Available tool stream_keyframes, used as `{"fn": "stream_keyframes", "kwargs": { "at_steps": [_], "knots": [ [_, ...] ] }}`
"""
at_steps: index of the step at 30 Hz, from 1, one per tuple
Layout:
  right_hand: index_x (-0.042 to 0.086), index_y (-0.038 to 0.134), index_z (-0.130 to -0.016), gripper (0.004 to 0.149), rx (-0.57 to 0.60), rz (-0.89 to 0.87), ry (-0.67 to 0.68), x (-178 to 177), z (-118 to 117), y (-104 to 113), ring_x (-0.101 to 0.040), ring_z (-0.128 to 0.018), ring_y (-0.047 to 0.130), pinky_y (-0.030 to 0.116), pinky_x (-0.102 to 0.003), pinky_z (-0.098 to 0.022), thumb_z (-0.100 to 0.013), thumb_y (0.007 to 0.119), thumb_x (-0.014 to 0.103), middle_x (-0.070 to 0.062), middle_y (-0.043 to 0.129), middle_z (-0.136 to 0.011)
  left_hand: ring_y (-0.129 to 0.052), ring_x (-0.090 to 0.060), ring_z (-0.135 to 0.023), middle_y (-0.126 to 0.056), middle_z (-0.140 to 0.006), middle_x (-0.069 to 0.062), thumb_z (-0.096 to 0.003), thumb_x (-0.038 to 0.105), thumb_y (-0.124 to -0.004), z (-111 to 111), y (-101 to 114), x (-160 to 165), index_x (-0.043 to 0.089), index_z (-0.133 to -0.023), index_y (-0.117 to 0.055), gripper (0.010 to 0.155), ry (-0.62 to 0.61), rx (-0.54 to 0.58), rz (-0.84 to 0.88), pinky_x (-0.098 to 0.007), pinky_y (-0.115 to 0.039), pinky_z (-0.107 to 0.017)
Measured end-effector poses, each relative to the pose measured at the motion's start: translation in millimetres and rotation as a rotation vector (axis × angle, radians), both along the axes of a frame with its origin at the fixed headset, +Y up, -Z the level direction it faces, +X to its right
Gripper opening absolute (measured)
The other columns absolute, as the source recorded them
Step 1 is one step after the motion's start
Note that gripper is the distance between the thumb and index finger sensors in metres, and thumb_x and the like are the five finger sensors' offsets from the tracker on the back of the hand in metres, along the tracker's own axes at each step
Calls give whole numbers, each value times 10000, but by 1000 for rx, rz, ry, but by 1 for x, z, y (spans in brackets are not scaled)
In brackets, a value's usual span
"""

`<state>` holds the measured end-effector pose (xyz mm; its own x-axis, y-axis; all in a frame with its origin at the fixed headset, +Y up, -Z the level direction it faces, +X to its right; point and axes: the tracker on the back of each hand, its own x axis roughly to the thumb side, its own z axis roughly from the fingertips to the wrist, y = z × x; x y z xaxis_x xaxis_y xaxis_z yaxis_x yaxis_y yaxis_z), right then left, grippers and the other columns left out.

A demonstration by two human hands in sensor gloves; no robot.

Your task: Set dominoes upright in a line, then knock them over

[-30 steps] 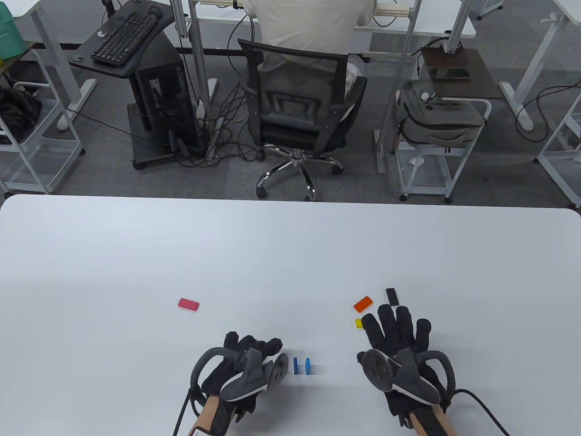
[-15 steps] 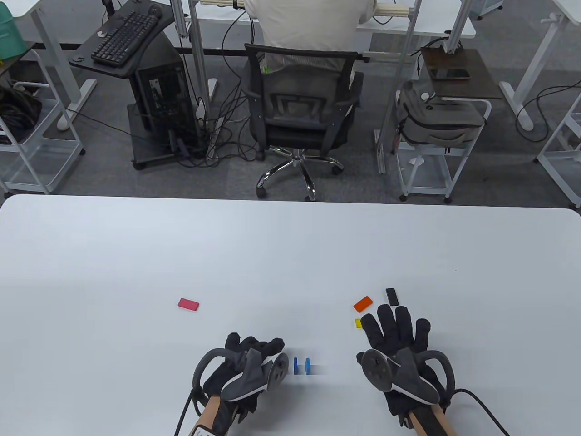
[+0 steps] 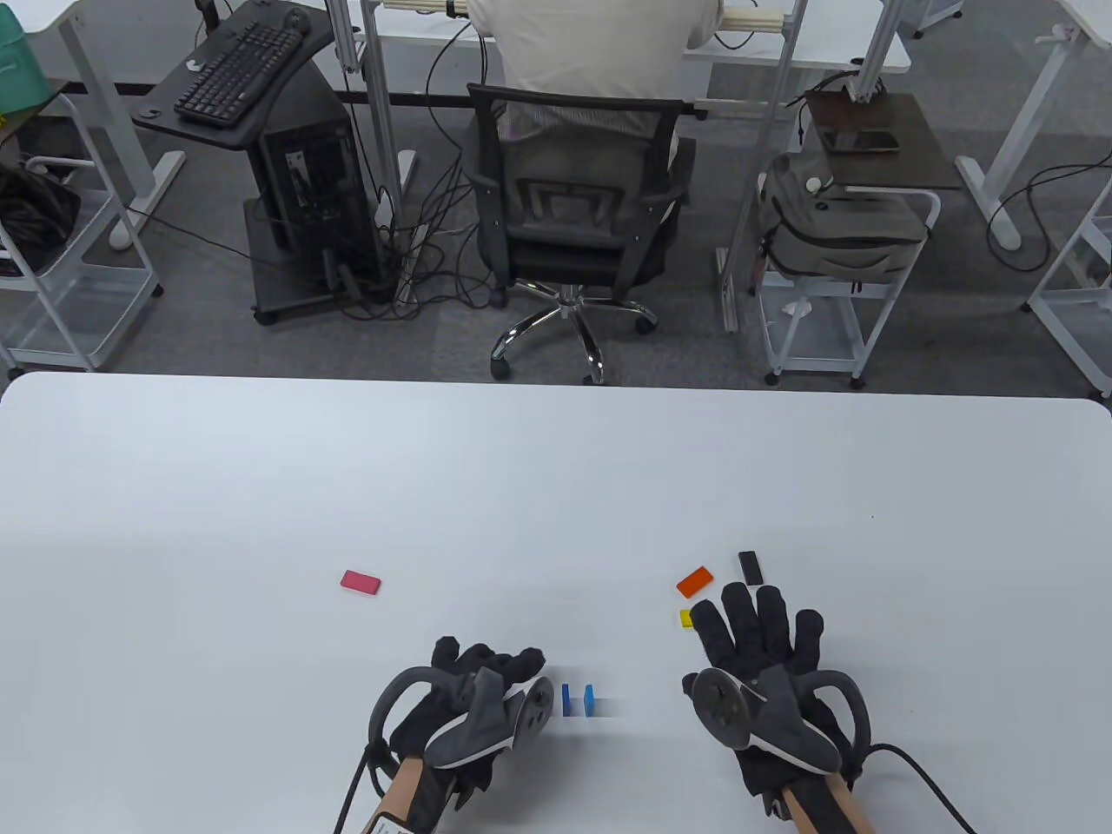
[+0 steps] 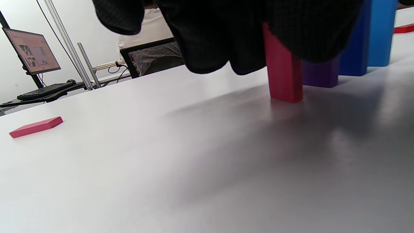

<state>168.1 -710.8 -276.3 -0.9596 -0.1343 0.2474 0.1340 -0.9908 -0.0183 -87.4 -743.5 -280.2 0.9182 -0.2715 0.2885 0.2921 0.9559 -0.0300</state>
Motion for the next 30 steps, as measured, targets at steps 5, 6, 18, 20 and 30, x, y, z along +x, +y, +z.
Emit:
{"fn": "stream_keyframes", "kwargs": {
  "at_steps": [5,6,18,20,30],
  "knots": [
    [157,200,-1169,732,-1,-1,0,0,0,0,-609,-1039,168,193,-775,-650,-620,539,503,-276,159,-1212,-826,-23,-995,-800,-1024,252,-408,540,-800,0,1,0,439,-1071,-512,731,-3,-8,-5,-532,-585,-795],
    [159,202,-1168,731,-1,-1,0,0,0,0,-608,-1040,167,194,-774,-650,-620,539,504,-274,159,-1213,-814,-37,-1011,-790,-1042,237,-404,543,-800,0,1,-1,432,-1079,-505,745,-5,-11,-3,-536,-580,-797],
    [158,201,-1169,731,10,-17,5,1,0,3,-607,-1039,167,193,-773,-652,-620,539,503,-274,159,-1212,-667,-198,-1134,-653,-1197,75,-447,551,-743,-18,44,-60,409,-1104,-510,711,190,32,11,-572,-528,-809],
    [157,203,-1170,732,12,-19,4,1,0,3,-607,-1039,167,194,-773,-651,-620,540,503,-275,160,-1213,-660,-208,-1144,-651,-1199,72,-451,551,-740,-29,51,-84,419,-1100,-511,701,247,45,-36,-572,-531,-808],
    [157,205,-1169,730,8,-21,-19,6,-2,2,-606,-1039,168,195,-773,-651,-620,540,503,-273,163,-1213,-683,-120,-1137,-618,-1178,169,-434,528,-746,-96,17,-152,521,-1037,-491,655,365,8,-213,-534,-545,-817]
  ]
}}
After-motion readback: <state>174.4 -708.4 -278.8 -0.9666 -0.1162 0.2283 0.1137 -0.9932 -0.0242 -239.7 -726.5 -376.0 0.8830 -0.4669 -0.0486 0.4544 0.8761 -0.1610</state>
